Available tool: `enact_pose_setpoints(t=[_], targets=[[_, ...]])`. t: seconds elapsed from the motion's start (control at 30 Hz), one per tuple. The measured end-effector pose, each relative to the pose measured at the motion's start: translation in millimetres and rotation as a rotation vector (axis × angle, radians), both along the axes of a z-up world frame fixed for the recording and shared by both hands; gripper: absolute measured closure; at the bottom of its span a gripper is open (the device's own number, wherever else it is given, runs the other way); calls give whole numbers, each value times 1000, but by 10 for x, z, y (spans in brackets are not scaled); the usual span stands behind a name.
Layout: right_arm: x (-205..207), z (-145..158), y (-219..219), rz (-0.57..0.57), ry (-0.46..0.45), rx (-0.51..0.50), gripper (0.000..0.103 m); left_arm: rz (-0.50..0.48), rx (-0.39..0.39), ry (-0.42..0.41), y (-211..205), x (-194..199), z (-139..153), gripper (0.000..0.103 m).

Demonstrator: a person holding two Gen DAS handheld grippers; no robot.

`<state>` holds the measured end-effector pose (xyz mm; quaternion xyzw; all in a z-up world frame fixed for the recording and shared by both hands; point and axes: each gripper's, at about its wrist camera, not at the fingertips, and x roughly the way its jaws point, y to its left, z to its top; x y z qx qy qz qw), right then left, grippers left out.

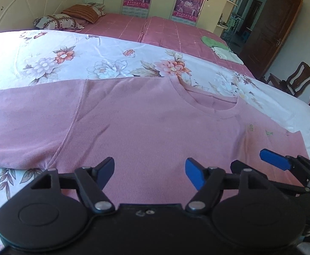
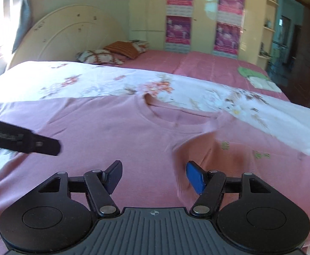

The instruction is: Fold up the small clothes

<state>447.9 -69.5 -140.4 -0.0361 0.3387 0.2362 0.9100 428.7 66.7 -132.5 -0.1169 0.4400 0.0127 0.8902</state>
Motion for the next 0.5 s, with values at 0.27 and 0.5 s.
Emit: enact_pose_setpoints(t=[0.27,0.5], targets=[[-248,121,-938,-241,-13,-23,37,-231,-60,36,-635,159,-231,39],[-488,-39,-1681,-418,26,-98,37,-196,-236,90,-860,420,-502,46]])
